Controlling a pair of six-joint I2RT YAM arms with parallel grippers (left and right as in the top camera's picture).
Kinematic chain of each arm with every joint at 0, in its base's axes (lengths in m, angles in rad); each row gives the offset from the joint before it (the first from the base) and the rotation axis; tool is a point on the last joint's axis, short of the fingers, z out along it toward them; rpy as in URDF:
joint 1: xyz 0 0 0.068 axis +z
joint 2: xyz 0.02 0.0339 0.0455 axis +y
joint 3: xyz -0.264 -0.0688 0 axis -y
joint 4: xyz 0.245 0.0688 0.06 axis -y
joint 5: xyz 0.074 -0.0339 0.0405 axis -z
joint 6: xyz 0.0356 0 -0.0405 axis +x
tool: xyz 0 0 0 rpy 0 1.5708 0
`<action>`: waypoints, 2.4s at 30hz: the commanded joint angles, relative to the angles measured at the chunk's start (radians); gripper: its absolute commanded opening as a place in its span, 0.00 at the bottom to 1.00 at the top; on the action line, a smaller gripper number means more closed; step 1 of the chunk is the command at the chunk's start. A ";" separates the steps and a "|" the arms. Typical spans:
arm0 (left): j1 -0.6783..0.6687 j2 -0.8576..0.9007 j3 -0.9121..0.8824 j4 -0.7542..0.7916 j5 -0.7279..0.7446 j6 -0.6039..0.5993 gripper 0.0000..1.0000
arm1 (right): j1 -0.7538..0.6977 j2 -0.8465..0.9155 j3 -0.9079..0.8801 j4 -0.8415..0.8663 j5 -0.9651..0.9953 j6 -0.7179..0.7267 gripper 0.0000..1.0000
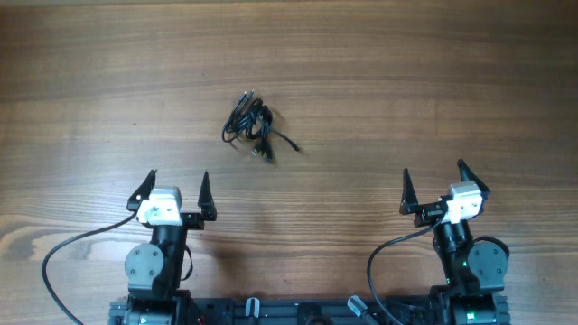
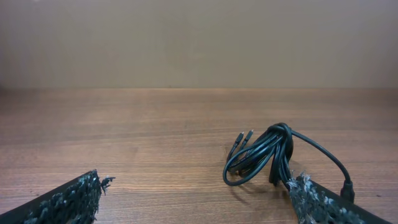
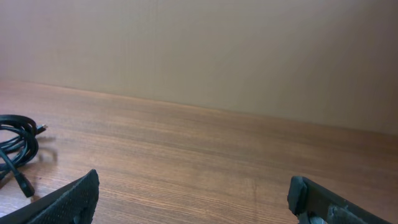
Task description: Untangle cables
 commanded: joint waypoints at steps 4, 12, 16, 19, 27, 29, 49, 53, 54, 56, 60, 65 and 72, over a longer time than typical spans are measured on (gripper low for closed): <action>-0.002 -0.006 -0.001 0.103 -0.008 0.026 1.00 | 0.002 -0.005 -0.001 0.003 0.013 -0.009 1.00; -0.002 -0.005 0.187 0.013 -0.006 -0.042 1.00 | 0.002 -0.005 -0.001 0.003 0.013 -0.009 1.00; -0.002 0.032 0.360 -0.147 -0.006 -0.053 1.00 | 0.002 -0.005 -0.001 0.003 0.013 -0.009 1.00; -0.002 0.103 0.503 -0.234 -0.002 -0.119 1.00 | 0.002 -0.005 -0.001 0.003 0.013 -0.009 1.00; -0.002 0.418 0.855 -0.404 0.231 -0.121 1.00 | 0.002 -0.005 -0.001 0.003 0.013 -0.009 1.00; -0.002 0.533 0.960 -0.481 0.293 -0.121 1.00 | 0.002 -0.005 -0.001 0.003 0.013 -0.009 1.00; -0.002 1.380 1.308 -0.847 0.609 -0.121 1.00 | 0.002 -0.005 -0.001 0.003 0.013 -0.009 1.00; -0.002 1.457 1.308 -0.837 0.615 -0.128 1.00 | 0.002 -0.005 -0.001 0.003 0.013 -0.009 1.00; -0.002 1.474 1.308 -0.835 0.615 -0.129 1.00 | 0.002 -0.005 -0.001 0.003 0.013 -0.009 1.00; -0.002 1.507 1.308 -0.828 0.612 -0.153 1.00 | 0.002 -0.005 -0.001 0.003 0.013 -0.009 1.00; -0.002 1.555 1.308 -0.791 0.550 -0.208 1.00 | 0.002 -0.005 -0.001 0.003 0.013 -0.009 1.00; -0.002 1.602 1.308 -0.732 0.473 -0.312 1.00 | 0.002 -0.005 -0.001 0.003 0.013 -0.009 1.00; -0.002 1.609 1.308 -0.733 0.469 -0.322 1.00 | 0.002 -0.005 -0.001 0.003 0.013 -0.009 0.99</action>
